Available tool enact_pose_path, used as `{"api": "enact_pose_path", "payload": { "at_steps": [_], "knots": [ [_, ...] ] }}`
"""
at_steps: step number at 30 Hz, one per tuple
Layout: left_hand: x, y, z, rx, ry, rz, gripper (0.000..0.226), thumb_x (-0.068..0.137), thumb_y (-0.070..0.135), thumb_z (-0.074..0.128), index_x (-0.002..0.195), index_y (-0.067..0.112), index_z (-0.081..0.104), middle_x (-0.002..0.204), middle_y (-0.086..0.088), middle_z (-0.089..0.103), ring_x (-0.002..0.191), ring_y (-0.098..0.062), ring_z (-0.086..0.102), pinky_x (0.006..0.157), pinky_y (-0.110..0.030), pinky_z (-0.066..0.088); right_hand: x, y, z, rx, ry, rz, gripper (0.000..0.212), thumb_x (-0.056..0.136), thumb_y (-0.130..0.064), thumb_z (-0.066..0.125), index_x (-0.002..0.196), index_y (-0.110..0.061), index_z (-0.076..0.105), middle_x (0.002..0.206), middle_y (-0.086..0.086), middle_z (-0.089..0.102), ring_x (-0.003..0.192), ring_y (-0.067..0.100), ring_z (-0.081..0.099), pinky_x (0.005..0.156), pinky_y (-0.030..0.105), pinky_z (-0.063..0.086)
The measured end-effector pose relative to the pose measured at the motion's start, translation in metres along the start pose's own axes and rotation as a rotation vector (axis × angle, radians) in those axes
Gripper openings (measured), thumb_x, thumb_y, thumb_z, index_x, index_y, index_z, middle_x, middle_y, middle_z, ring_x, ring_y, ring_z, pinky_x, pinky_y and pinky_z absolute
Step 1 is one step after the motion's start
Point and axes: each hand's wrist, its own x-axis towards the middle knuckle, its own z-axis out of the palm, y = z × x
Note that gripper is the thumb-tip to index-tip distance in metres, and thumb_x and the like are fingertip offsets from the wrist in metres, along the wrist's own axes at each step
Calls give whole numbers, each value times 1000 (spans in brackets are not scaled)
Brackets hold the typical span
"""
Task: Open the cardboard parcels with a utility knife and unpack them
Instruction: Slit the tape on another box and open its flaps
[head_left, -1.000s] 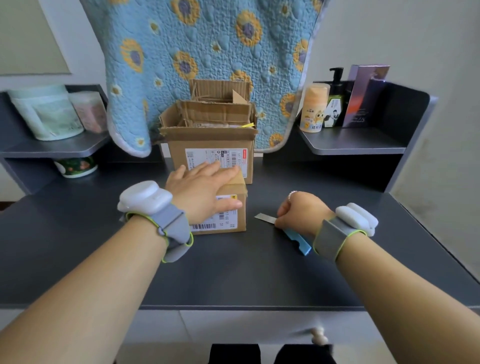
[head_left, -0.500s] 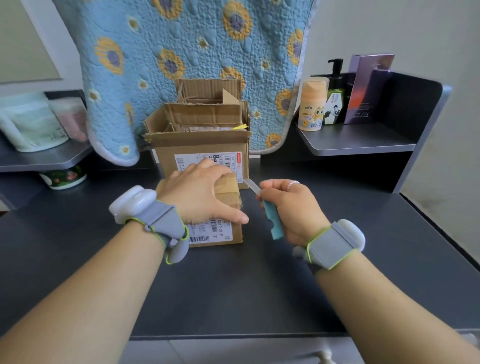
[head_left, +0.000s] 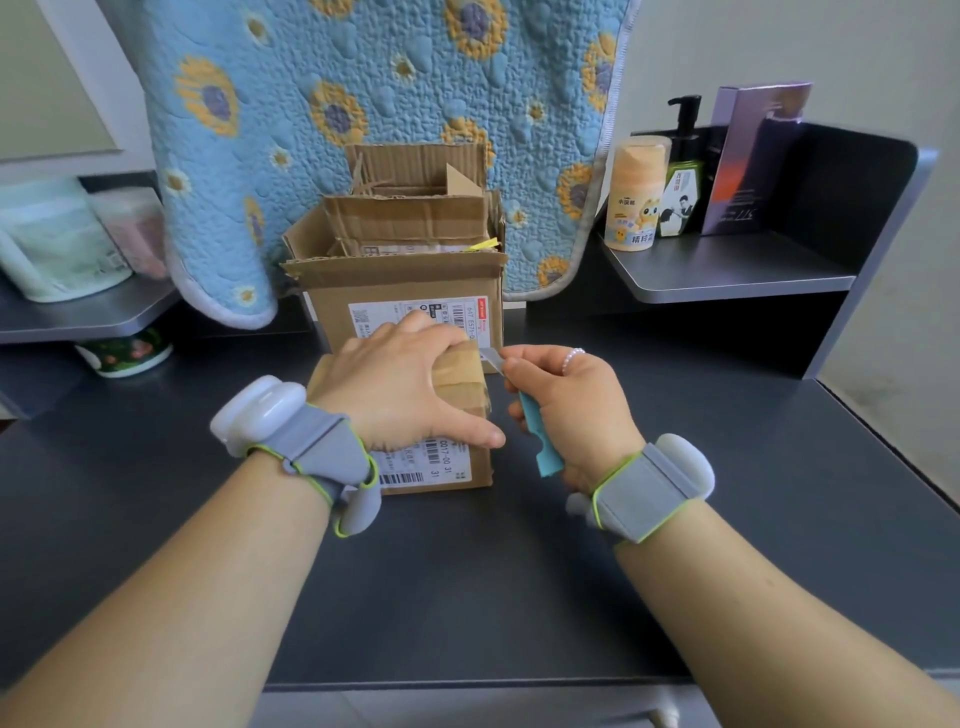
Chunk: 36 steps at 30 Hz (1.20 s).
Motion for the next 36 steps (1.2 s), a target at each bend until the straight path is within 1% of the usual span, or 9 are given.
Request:
{"api": "enact_pose_path", "payload": {
  "at_steps": [2, 4, 6, 8, 14, 17, 22, 29, 36],
  "knots": [
    [-1, 1, -1, 0, 0, -3, 97, 42, 84, 59, 126, 41, 36, 118, 16, 38, 117, -14, 40, 88, -35, 31, 0, -1, 1, -4, -8, 0, 12, 91, -12, 56, 91, -18, 66, 71, -2, 59, 57, 12, 53, 55, 24, 44],
    [-1, 2, -1, 0, -1, -6, 98, 41, 83, 58, 126, 42, 36, 113, 17, 36, 116, -14, 40, 86, -33, 29, 0, -2, 1, -8, -12, -8, 12, 90, -11, 56, 89, -17, 67, 70, -3, 58, 54, 12, 53, 53, 24, 43],
    [-1, 3, -1, -6, 0, -7, 97, 40, 83, 58, 126, 42, 36, 108, 19, 32, 116, -14, 39, 84, -32, 26, -1, -4, 0, -5, -16, -14, 14, 90, -9, 56, 85, -18, 66, 69, -3, 58, 52, 11, 52, 51, 23, 42],
    [-1, 3, 0, -7, 3, -6, 96, 40, 83, 58, 125, 42, 37, 108, 20, 32, 116, -14, 39, 84, -31, 25, -1, -5, -1, -8, -24, -12, 16, 90, -9, 56, 81, -19, 66, 69, -2, 58, 53, 12, 51, 51, 23, 42],
    [-1, 1, 0, -12, -6, -5, 95, 42, 83, 60, 125, 42, 36, 119, 16, 38, 117, -14, 39, 84, -32, 25, -2, -8, -5, -17, -54, 7, 13, 90, -9, 56, 87, -13, 68, 69, -1, 58, 54, 11, 50, 48, 19, 42],
    [0, 1, 0, -11, -13, -5, 96, 42, 83, 61, 125, 42, 36, 120, 15, 38, 118, -15, 39, 85, -33, 26, -5, -9, -7, -11, -64, 10, 14, 90, -8, 56, 84, -13, 67, 68, 1, 58, 52, 11, 50, 47, 19, 42],
    [0, 1, 0, -18, -17, -6, 96, 41, 83, 59, 125, 42, 37, 118, 15, 38, 117, -15, 39, 86, -33, 26, -9, -9, -7, -60, -77, -17, 18, 89, -8, 57, 77, -18, 66, 67, 0, 58, 52, 12, 51, 48, 21, 42],
    [-1, 1, 0, -15, -18, -7, 98, 41, 82, 59, 127, 40, 35, 122, 14, 38, 118, -15, 38, 86, -33, 25, -13, -9, -10, -77, -90, -34, 18, 88, -7, 58, 76, -18, 67, 66, 0, 58, 53, 12, 51, 47, 20, 41],
    [-2, 3, -1, -14, -11, -15, 97, 39, 82, 59, 124, 42, 36, 122, 14, 38, 117, -15, 38, 86, -32, 25, -20, -8, -15, -46, -115, -46, 21, 87, -5, 59, 72, -17, 67, 55, -4, 57, 43, 7, 50, 42, 16, 41]
  ]
}}
